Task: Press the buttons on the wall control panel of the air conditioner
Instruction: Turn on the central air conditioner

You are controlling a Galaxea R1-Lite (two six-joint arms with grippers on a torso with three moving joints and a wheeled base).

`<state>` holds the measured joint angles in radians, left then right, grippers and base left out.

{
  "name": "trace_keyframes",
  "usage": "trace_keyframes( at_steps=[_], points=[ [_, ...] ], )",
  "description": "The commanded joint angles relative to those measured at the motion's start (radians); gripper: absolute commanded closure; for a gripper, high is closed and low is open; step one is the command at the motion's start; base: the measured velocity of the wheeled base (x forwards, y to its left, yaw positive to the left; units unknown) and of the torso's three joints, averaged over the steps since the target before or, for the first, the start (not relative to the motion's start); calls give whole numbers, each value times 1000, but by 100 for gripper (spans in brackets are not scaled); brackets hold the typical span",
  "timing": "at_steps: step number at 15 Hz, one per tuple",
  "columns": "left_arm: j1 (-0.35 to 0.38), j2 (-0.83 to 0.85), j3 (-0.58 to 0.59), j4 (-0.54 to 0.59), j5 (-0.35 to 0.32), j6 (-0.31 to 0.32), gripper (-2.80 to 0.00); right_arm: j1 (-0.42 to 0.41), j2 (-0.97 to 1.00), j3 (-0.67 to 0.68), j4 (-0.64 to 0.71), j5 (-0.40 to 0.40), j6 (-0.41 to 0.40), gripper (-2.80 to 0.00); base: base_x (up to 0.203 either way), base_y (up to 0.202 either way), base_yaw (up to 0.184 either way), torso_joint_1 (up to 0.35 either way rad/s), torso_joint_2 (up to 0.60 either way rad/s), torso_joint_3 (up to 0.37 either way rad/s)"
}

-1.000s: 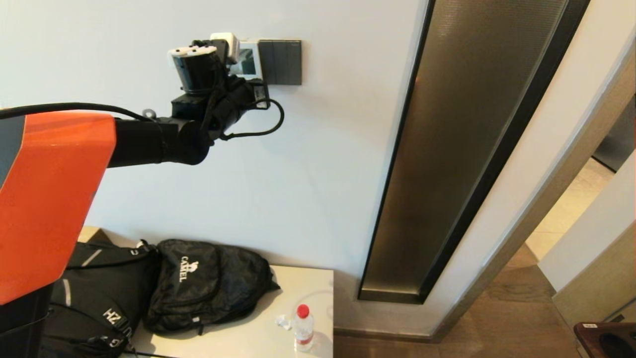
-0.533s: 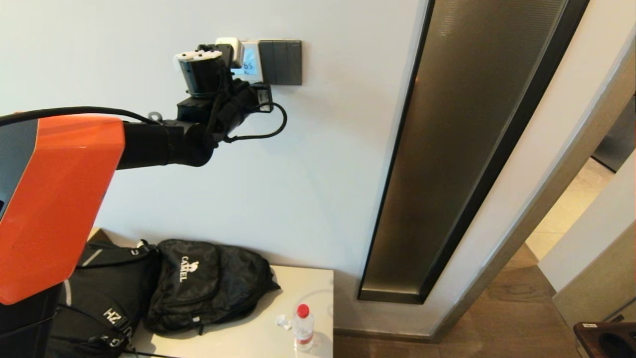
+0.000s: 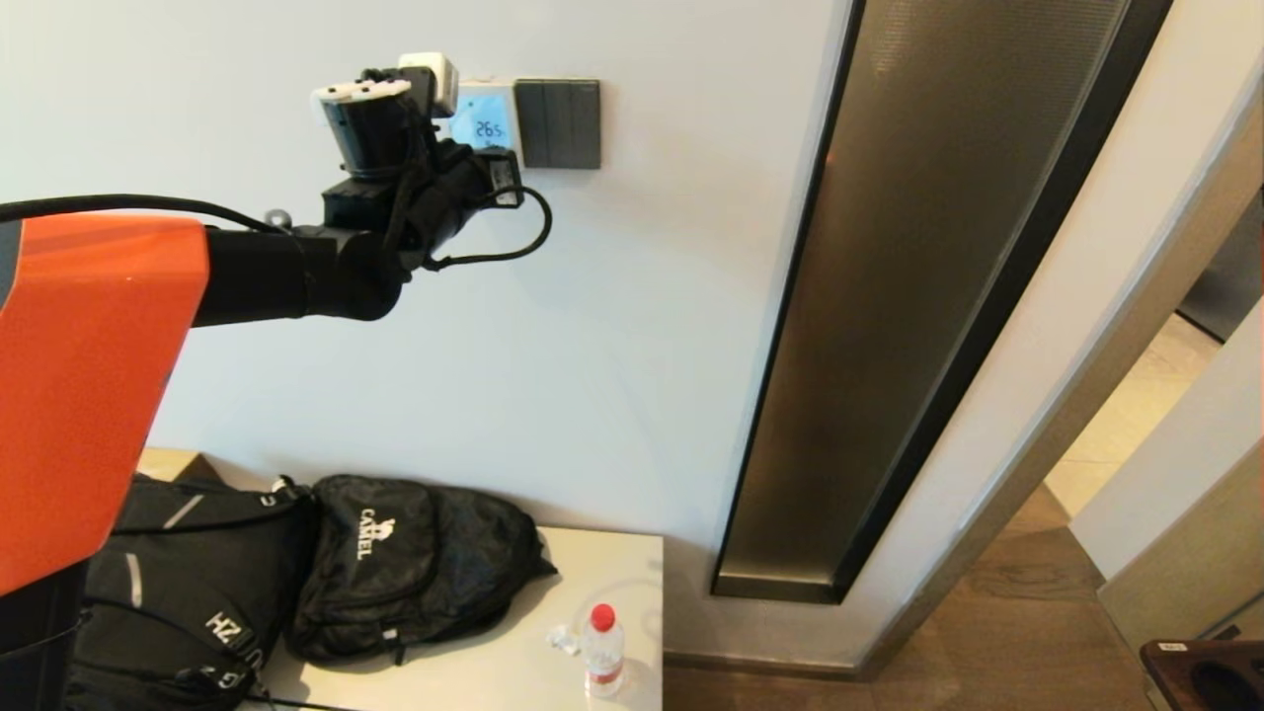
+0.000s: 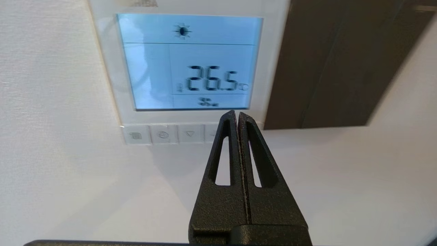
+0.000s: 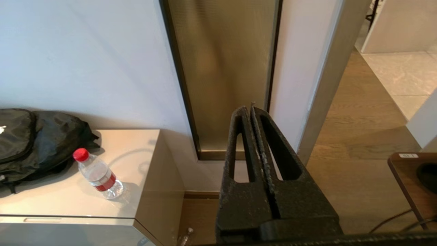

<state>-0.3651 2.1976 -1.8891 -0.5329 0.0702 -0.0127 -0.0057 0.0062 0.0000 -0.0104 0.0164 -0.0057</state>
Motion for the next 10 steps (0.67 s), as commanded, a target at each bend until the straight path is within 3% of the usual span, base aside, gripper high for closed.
trace_keyframes(
  at_steps=[1,5,7,10],
  points=[
    [-10,-56,63,-18,0,-1,0,0,1,0,0,0,0,0,0,0,0,0,0,0],
    [-13,-130,235,-113,-1,0,0,0,1,0,0,0,0,0,0,0,0,0,0,0],
    [25,-134,290,-151,-1,0,0,0,1,0,0,0,0,0,0,0,0,0,0,0],
    [50,-112,282,-153,-2,0,0,1,1,0,0,0,0,0,0,0,0,0,0,0]
  ],
)
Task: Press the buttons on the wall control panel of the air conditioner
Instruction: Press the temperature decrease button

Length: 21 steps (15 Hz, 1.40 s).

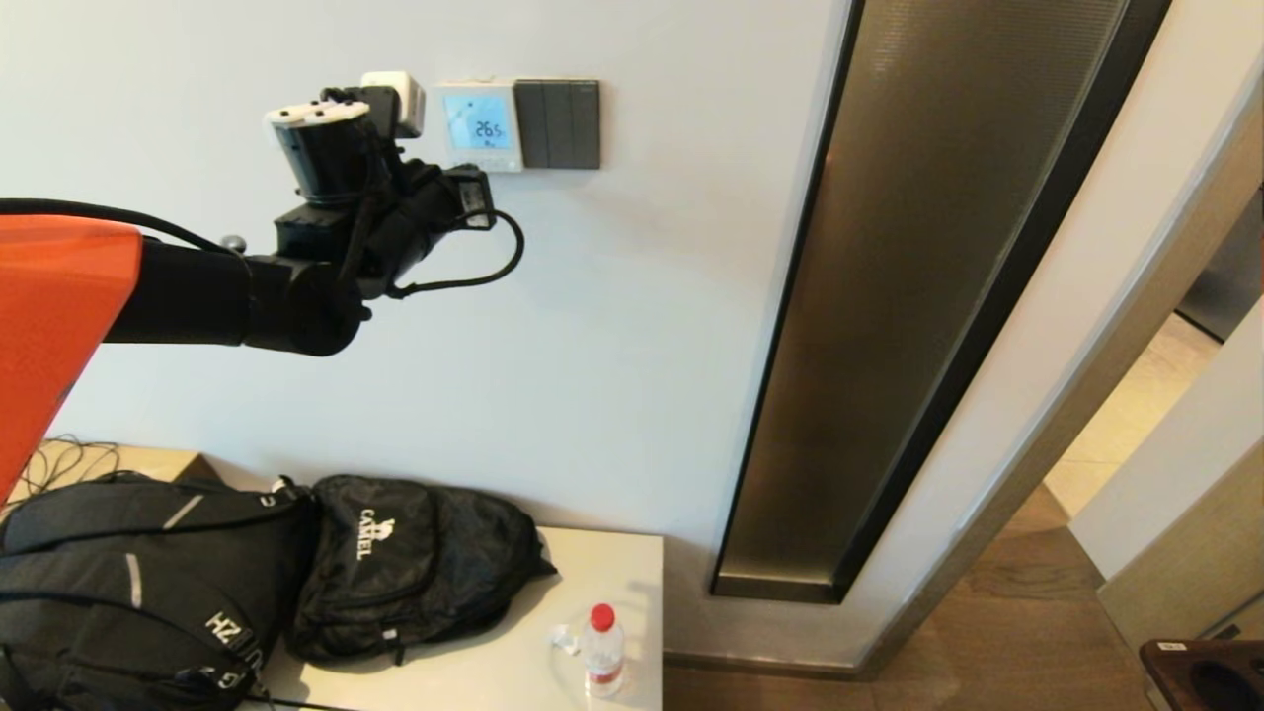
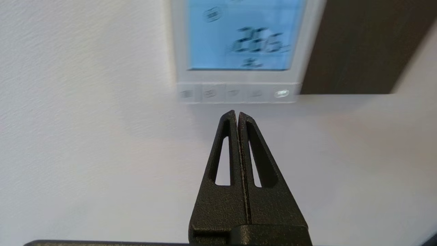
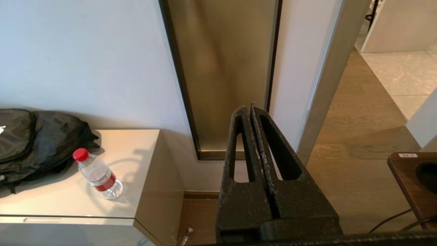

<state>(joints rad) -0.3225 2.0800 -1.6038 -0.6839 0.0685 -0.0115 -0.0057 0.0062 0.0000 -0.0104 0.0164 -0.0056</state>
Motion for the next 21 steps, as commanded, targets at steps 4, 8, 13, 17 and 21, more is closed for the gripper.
trace_keyframes(
  at_steps=[4,8,13,17,21],
  points=[
    [8,59,-78,11,0,-1,0,0,1,0,0,0,-1,0,0,0,0,0,0,0],
    [7,91,-151,49,0,-1,0,0,1,0,0,0,-1,0,0,0,0,0,0,0],
    [7,104,-169,50,0,-1,0,0,1,0,0,0,-1,0,0,0,0,0,0,0],
    [7,132,-226,81,0,-1,0,0,1,0,0,0,-1,0,0,0,0,0,0,0],
    [7,150,-265,103,0,-1,0,0,1,0,0,0,-1,0,0,0,0,0,0,0]
  ],
)
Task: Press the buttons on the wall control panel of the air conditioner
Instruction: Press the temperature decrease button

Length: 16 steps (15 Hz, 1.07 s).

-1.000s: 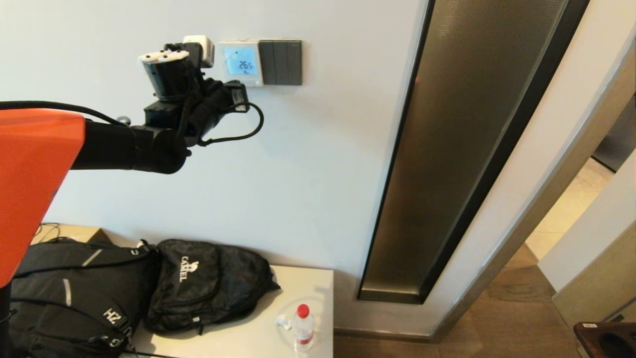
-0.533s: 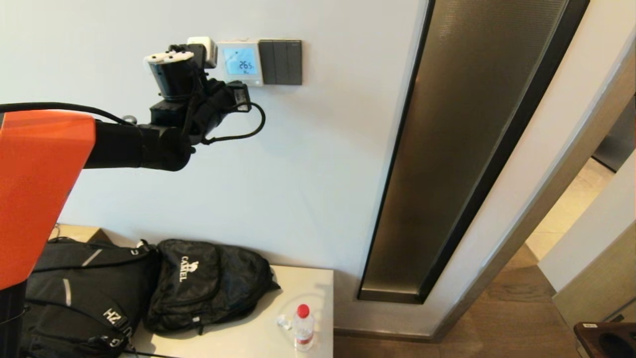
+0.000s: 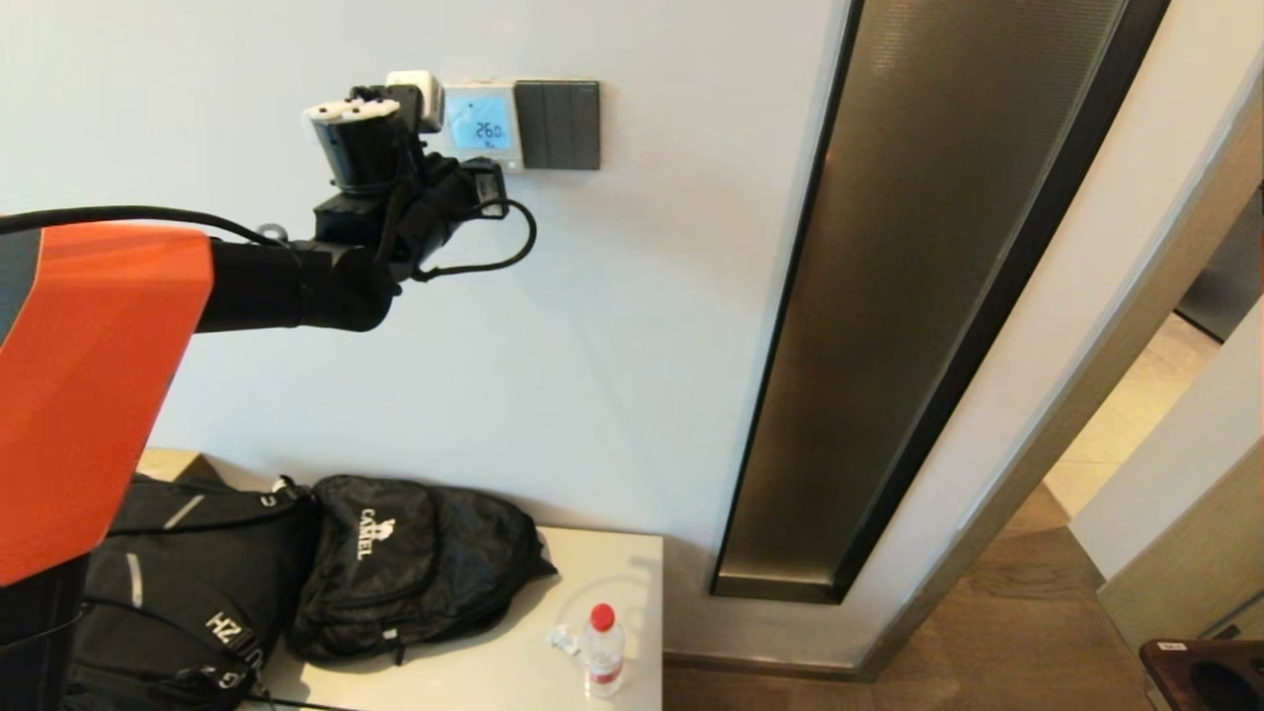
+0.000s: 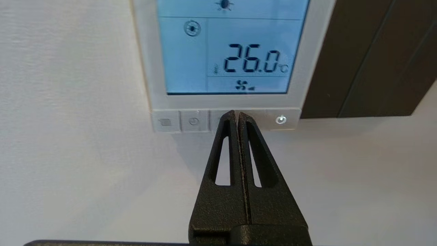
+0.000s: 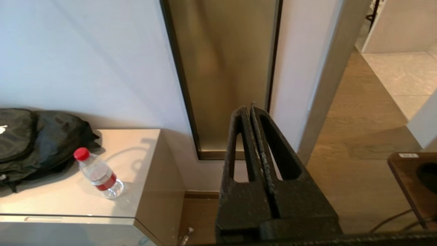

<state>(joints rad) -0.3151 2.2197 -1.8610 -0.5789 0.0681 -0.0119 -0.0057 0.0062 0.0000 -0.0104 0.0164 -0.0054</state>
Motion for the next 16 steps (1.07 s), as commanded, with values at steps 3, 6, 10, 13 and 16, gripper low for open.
trace_keyframes(
  at_steps=[3,6,10,13,16],
  points=[
    [5,9,-1,-5,1,0,0,0,1,0,0,0,-1,0,0,0,0,0,0,0],
    [7,1,20,-19,1,-1,0,0,1,0,0,0,-1,0,0,0,0,0,0,0],
    [13,-36,73,-55,1,-2,0,0,1,0,0,0,-1,0,0,0,0,0,0,0],
    [14,-50,97,-68,1,-2,0,0,1,0,0,0,-1,0,0,0,0,0,0,0],
    [14,-41,98,-68,1,-1,0,0,1,0,0,0,-1,0,0,0,0,0,0,0]
  ],
)
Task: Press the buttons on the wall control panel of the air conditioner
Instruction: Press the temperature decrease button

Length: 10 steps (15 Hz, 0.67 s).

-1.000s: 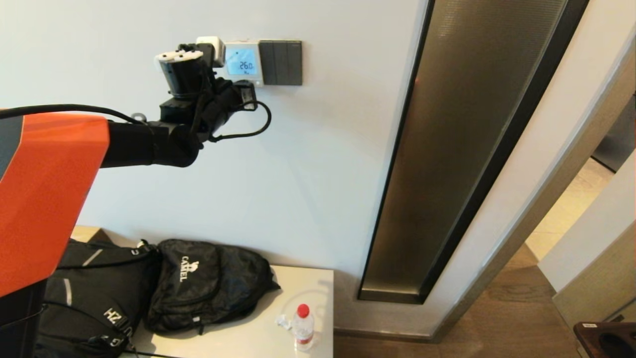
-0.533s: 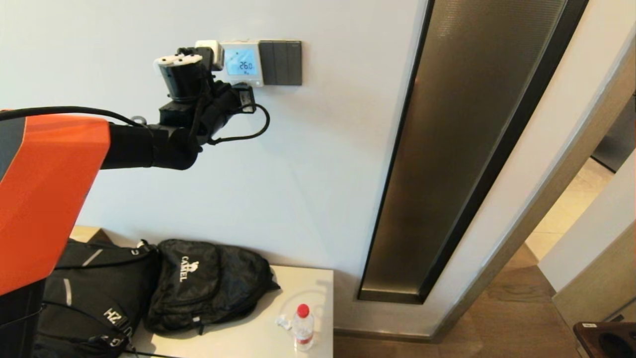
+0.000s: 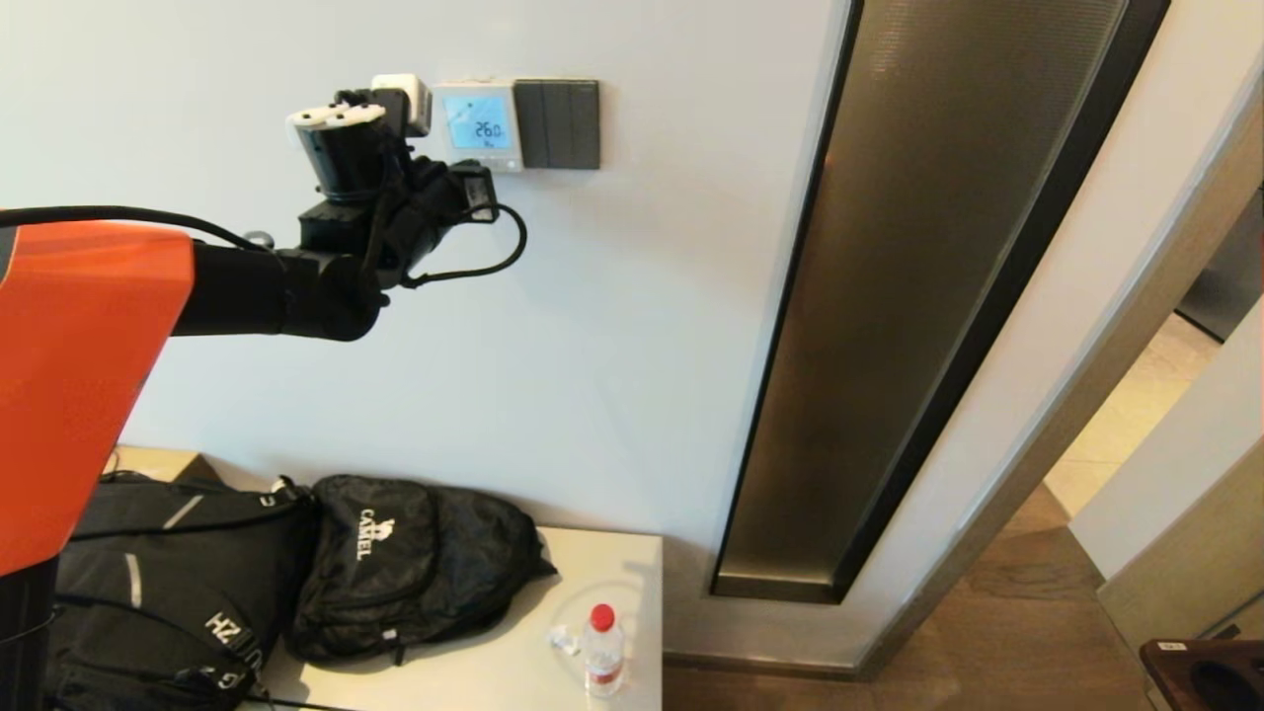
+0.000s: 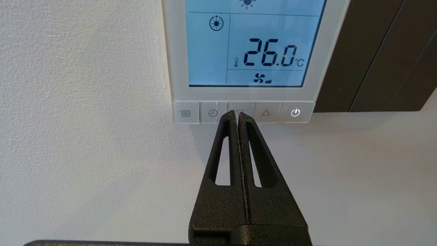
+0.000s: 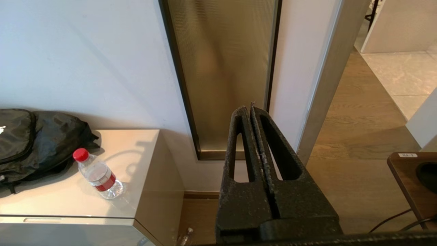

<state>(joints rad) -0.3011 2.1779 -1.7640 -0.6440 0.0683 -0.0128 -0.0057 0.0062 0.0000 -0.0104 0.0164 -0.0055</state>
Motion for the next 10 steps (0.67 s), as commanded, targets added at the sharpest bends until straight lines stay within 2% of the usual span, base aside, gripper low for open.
trace_keyframes(
  at_steps=[1,10],
  points=[
    [0,7,-2,-3,1,0,0,0,1,0,0,0,-1,0,0,0,0,0,0,0],
    [0,45,-72,32,1,0,0,0,1,0,0,0,-1,0,0,0,0,0,0,0]
  ],
)
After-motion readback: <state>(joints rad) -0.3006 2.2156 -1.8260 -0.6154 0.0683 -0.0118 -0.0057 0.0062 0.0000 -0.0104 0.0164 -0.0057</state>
